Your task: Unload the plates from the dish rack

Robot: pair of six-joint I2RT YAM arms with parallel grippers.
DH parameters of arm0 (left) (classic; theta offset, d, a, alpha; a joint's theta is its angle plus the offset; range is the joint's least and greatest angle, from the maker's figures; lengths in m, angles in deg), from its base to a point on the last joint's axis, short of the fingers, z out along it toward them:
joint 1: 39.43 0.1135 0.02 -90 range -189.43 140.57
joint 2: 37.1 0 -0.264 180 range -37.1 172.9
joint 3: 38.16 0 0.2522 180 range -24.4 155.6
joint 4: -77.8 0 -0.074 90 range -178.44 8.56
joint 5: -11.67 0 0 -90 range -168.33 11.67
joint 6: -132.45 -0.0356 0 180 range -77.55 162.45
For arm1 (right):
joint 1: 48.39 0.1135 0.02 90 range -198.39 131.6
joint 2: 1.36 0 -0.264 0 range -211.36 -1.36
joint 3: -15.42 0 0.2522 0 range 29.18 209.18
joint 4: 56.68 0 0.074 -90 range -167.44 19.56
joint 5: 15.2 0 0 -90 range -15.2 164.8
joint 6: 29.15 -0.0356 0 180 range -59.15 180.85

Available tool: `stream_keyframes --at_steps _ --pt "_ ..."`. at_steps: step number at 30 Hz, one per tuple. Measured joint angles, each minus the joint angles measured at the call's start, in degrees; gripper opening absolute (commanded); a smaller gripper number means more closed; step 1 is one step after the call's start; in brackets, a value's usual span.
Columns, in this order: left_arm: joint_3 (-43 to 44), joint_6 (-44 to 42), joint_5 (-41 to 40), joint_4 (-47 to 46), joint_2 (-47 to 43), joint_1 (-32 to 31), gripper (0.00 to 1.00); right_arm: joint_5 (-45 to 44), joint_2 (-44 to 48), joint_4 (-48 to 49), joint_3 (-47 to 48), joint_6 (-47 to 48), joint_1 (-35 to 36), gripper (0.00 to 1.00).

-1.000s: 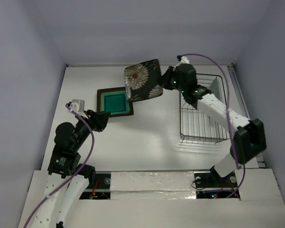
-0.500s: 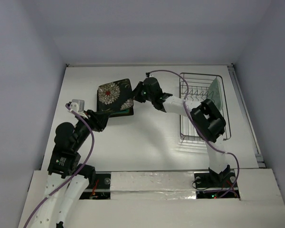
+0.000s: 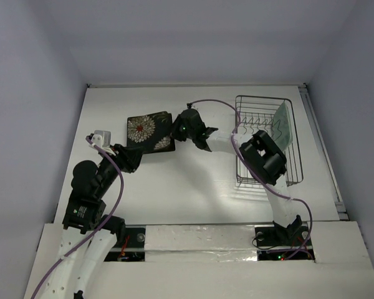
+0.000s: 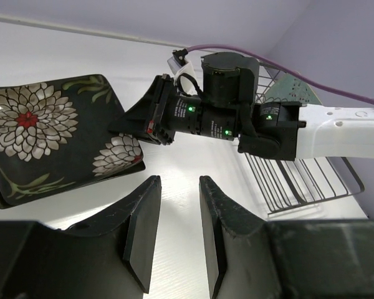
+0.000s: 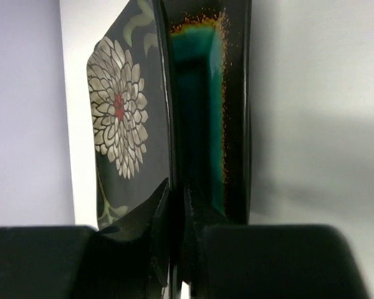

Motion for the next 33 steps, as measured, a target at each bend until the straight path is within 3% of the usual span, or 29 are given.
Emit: stream_keyframes --at_steps 3,4,7,10,13,19,25,30,33 --pt "0.0 0.0 0.0 0.0 0.0 0.0 0.28 -0.1 -0.5 0.2 1.0 -0.6 0.1 0.4" --pt "0.0 0.0 0.0 0.0 0.0 0.0 0.28 -0.2 -0.5 0.0 1.3 -0.5 0.1 0.54" --pt "0.0 0.0 0.0 0.0 0.0 0.0 0.28 -0.5 -0.5 -1.2 3.0 0.5 0.2 0.76" --pt "0.0 0.0 0.0 0.0 0.0 0.0 0.28 -1.7 -0.5 -4.3 5.4 3.2 0.5 0.92" --pt "0.0 0.0 0.0 0.0 -0.1 0.0 0.28 -3.2 -0.5 -9.0 8.6 6.9 1.0 1.0" --pt "0.0 0.0 0.0 0.0 -0.4 0.0 0.28 -6.9 -3.2 -21.2 18.9 15.4 2.6 1.0" --pt "0.0 0.0 0.1 0.0 -0.4 0.0 0.28 -11.6 -4.6 -31.7 23.4 22.1 4.4 1.0" --pt "0.0 0.0 0.1 0.0 -0.4 0.0 0.28 -13.9 -4.8 -35.5 25.5 25.5 5.2 1.0" --pt "0.0 0.0 0.2 0.0 -0.4 0.0 0.28 -15.4 -3.8 -36.9 25.2 27.1 5.2 0.95"
